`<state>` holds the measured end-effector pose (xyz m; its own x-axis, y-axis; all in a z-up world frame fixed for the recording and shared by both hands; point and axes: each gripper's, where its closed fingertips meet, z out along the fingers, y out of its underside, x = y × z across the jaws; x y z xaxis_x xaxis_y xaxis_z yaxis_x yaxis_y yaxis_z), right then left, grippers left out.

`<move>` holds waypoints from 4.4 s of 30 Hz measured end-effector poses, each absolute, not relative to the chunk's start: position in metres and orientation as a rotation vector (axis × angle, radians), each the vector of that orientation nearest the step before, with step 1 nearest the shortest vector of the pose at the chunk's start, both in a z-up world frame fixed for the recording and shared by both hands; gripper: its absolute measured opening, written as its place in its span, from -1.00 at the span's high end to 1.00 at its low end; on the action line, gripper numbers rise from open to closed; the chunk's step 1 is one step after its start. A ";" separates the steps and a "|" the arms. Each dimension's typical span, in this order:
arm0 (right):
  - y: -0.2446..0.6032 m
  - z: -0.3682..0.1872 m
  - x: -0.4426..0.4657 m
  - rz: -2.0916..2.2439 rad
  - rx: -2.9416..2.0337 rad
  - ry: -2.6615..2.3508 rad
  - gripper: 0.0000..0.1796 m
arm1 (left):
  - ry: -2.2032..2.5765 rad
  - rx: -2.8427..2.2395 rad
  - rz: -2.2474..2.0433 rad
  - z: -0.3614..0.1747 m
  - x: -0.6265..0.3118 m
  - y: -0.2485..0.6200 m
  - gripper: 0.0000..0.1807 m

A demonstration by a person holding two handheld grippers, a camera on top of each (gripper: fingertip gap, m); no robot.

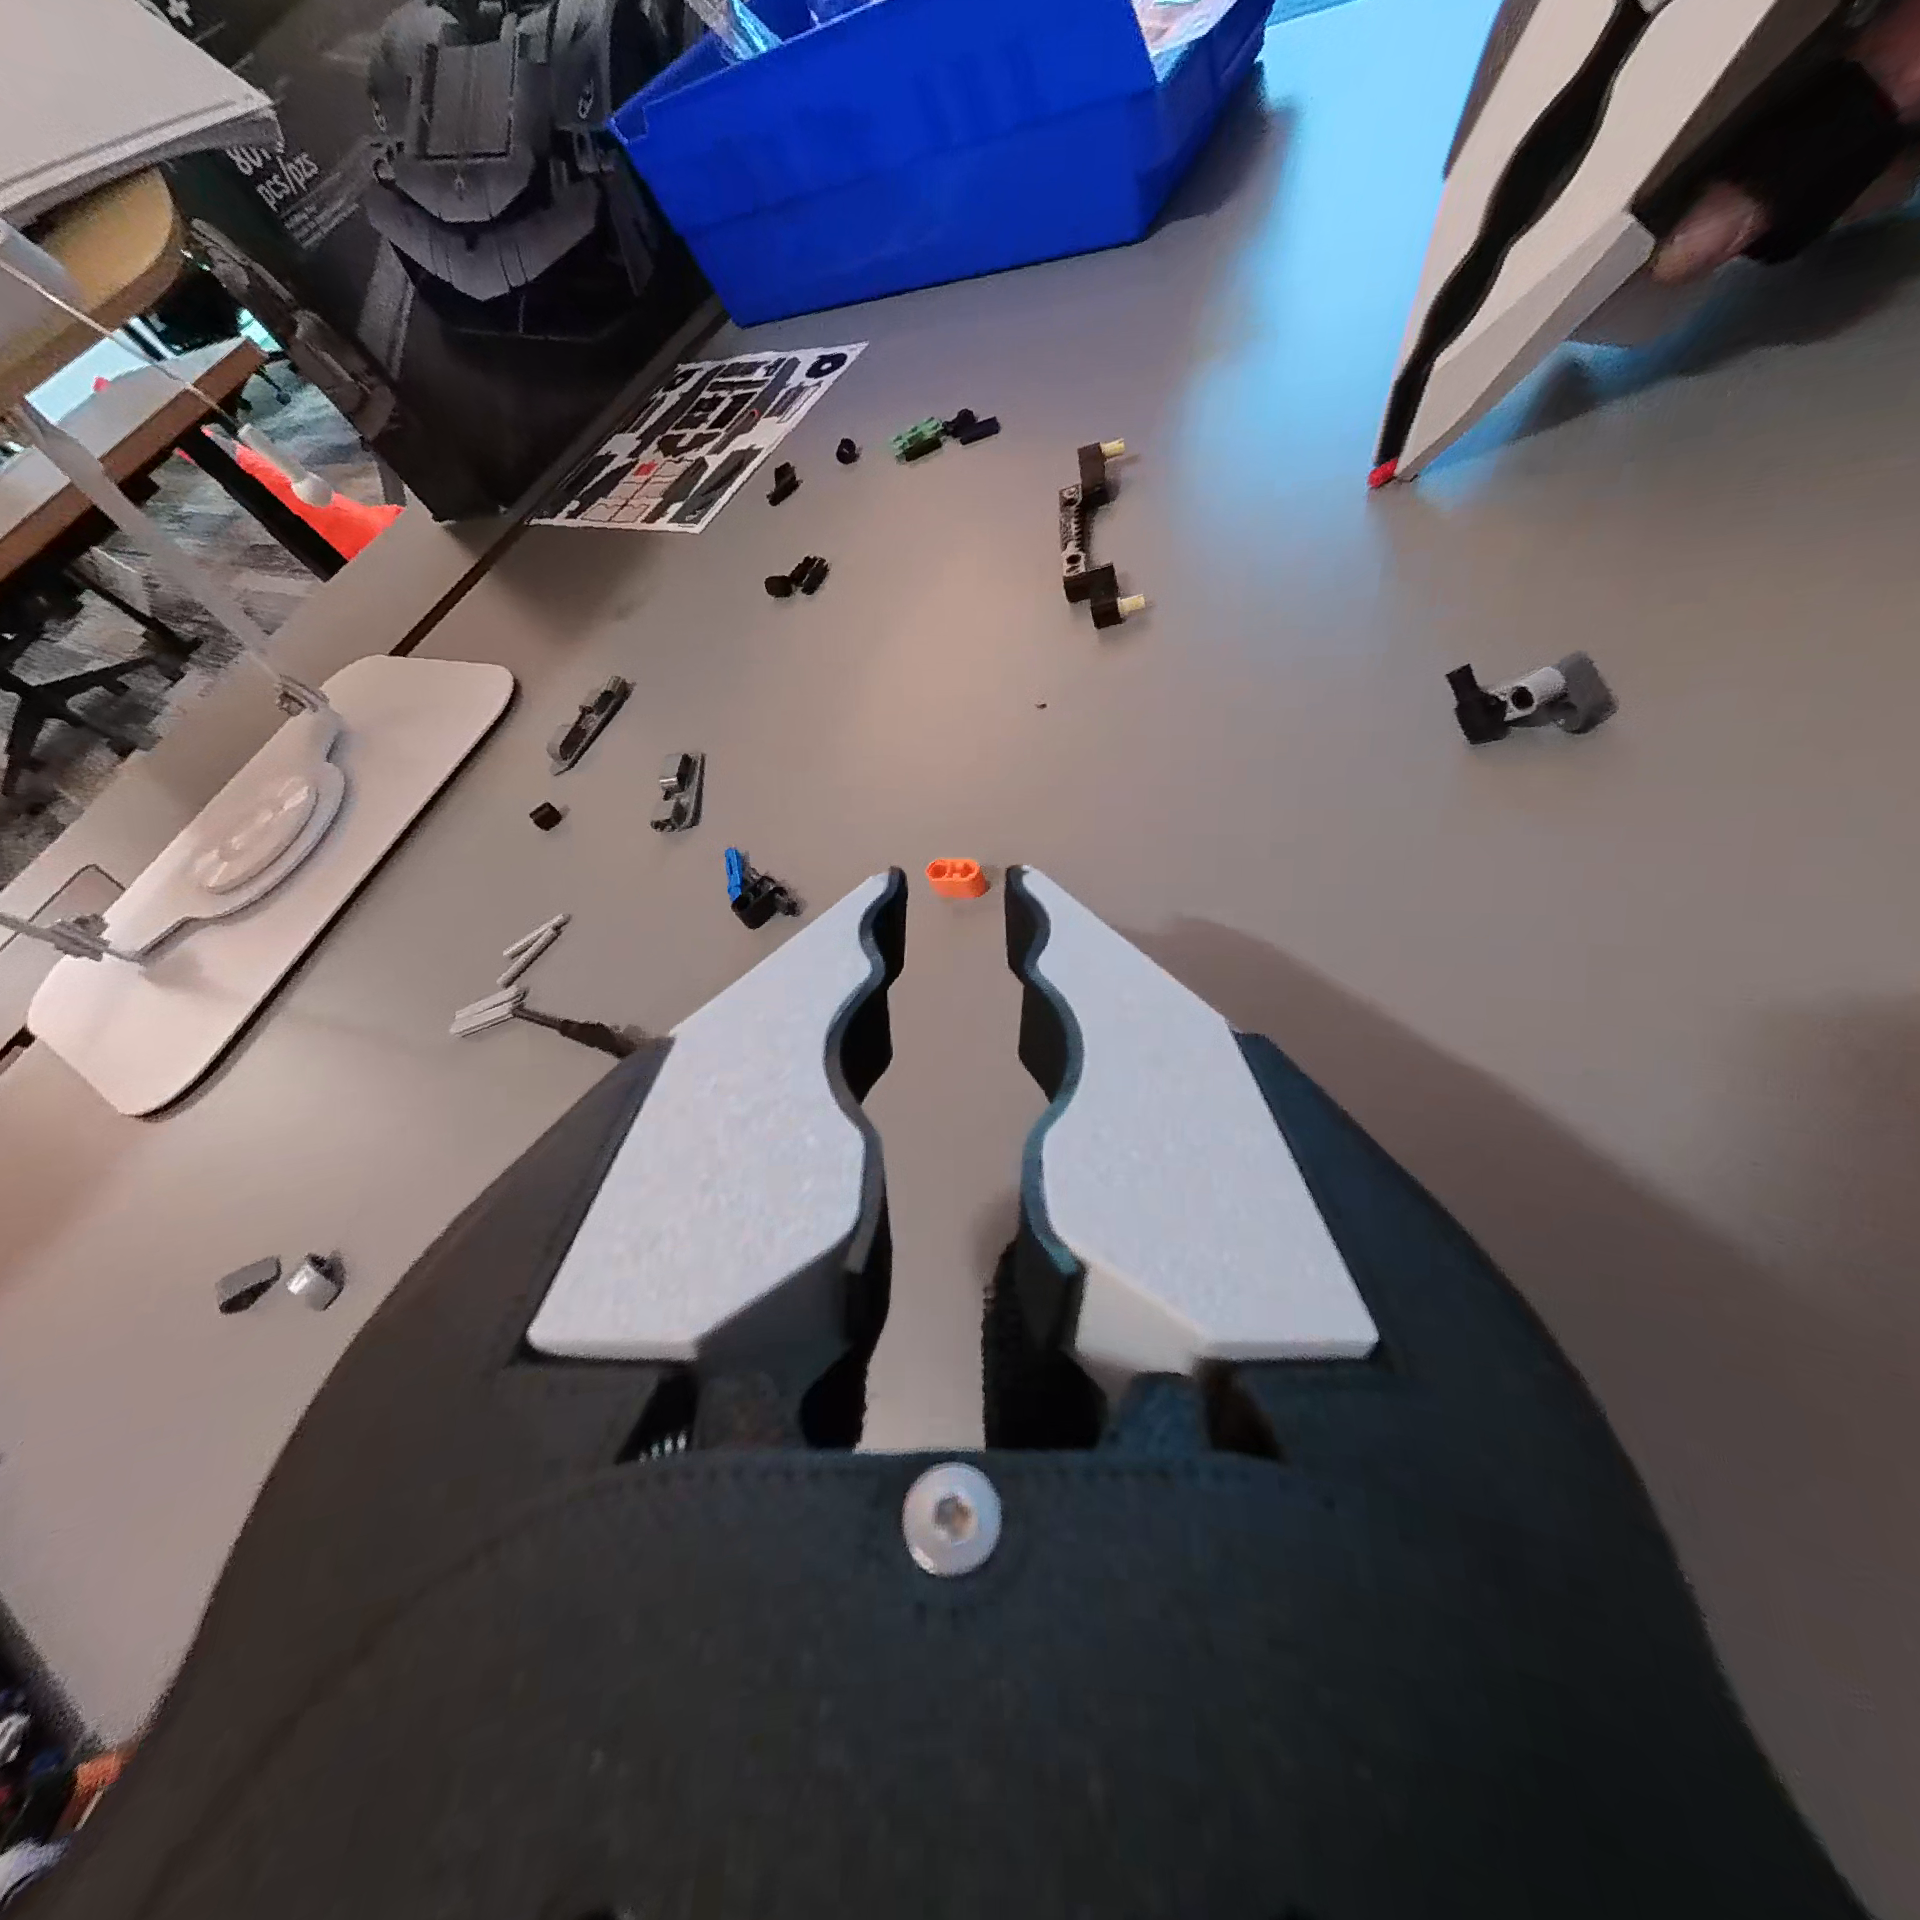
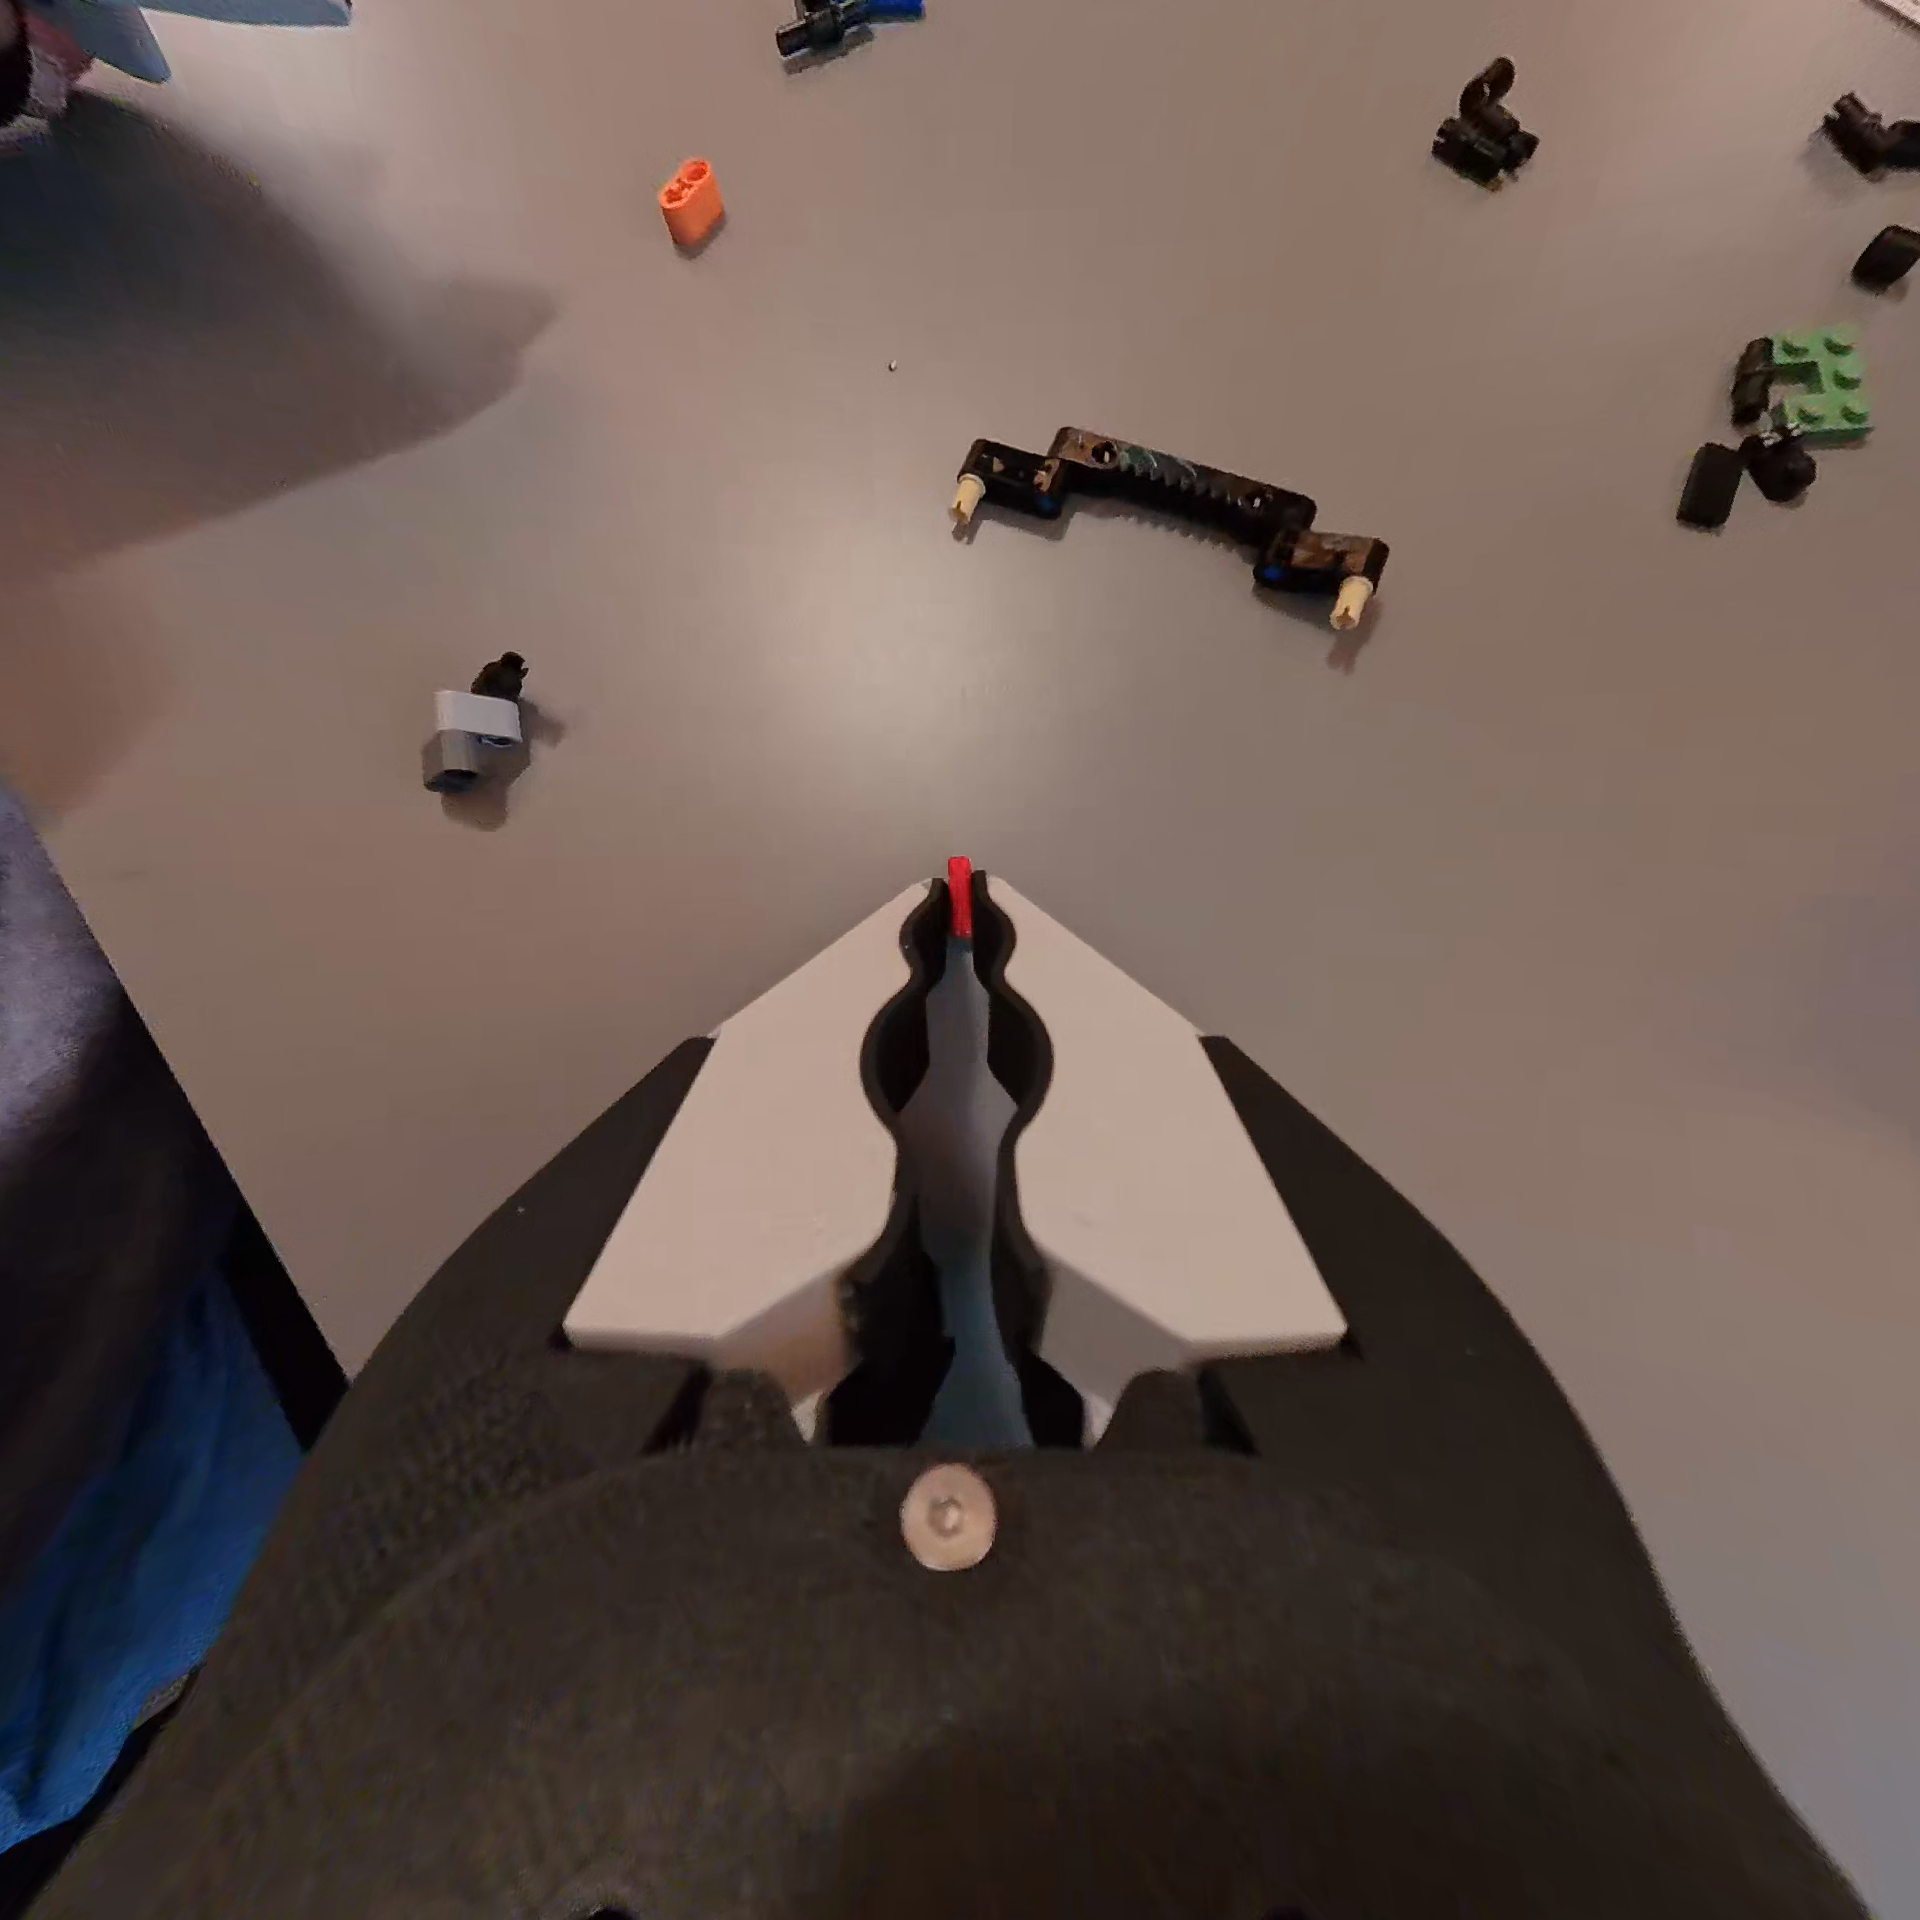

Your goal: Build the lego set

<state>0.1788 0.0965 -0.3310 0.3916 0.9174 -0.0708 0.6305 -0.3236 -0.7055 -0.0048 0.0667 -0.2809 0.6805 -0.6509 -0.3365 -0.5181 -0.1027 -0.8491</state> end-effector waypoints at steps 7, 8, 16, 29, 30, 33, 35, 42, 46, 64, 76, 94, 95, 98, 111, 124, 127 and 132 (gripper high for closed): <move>0.108 -0.326 0.153 0.667 -2.007 -1.389 0.98 | 0.962 -1.764 -0.145 -0.285 0.000 0.067 0.82; 0.111 -0.326 0.147 0.661 -1.994 -1.403 0.98 | 0.957 -1.763 -0.150 -0.284 0.000 0.067 0.83; 0.122 -0.326 0.121 0.645 -1.993 -1.465 0.76 | 0.943 -1.764 -0.158 -0.283 -0.002 0.068 0.82; 0.189 -0.276 0.138 0.668 -1.751 -1.183 0.87 | 0.932 -1.745 -0.189 -0.279 0.001 0.069 0.85; 0.189 -0.278 0.139 0.668 -1.745 -1.182 0.87 | 0.932 -1.744 -0.189 -0.278 0.001 0.069 0.85; 0.189 -0.276 0.136 0.606 -1.729 -1.216 0.83 | 0.933 -1.746 -0.190 -0.279 0.001 0.070 0.85; 0.186 -0.268 0.118 0.651 -1.733 -1.247 0.79 | 0.936 -1.746 -0.198 -0.279 0.003 0.070 0.85; 0.246 -0.283 0.026 0.560 -1.874 -1.399 0.74 | 0.909 -1.734 -0.228 -0.274 0.001 0.072 0.85; 0.282 -0.307 -0.003 0.503 -1.974 -1.405 0.75 | 0.899 -1.725 -0.250 -0.272 0.000 0.071 0.85; 0.304 -0.331 -0.018 0.519 -2.064 -1.405 0.92 | 0.904 -1.723 -0.293 -0.271 0.001 0.071 0.85; 0.218 -0.264 0.044 0.614 -1.890 -1.506 0.92 | 0.932 -1.696 -0.332 -0.268 0.007 0.065 0.82; 0.016 -0.309 0.158 0.814 -1.917 -1.613 0.92 | 1.520 -1.650 -0.291 -0.300 0.103 0.016 0.70; 0.014 -0.310 0.157 0.832 -1.912 -1.611 0.92 | 1.587 -1.618 -0.232 -0.304 0.104 0.016 0.71; 0.012 -0.313 0.155 0.847 -1.896 -1.616 0.92 | 1.733 -1.542 -0.145 -0.309 0.107 0.016 0.76; 0.005 -0.327 0.147 0.929 -1.883 -1.656 0.92 | 2.035 -1.333 -0.038 -0.326 0.120 0.016 0.83; 0.014 -0.329 0.146 0.953 -1.864 -1.716 0.92 | 1.953 -1.399 -0.099 -0.330 0.127 0.025 0.94; 0.014 -0.324 0.142 0.995 -1.812 -1.729 0.93 | 1.911 -1.452 -0.160 -0.330 0.127 0.026 0.94; 0.016 -0.311 0.137 1.037 -1.724 -1.711 0.93 | 1.777 -1.532 -0.347 -0.318 0.126 0.027 0.94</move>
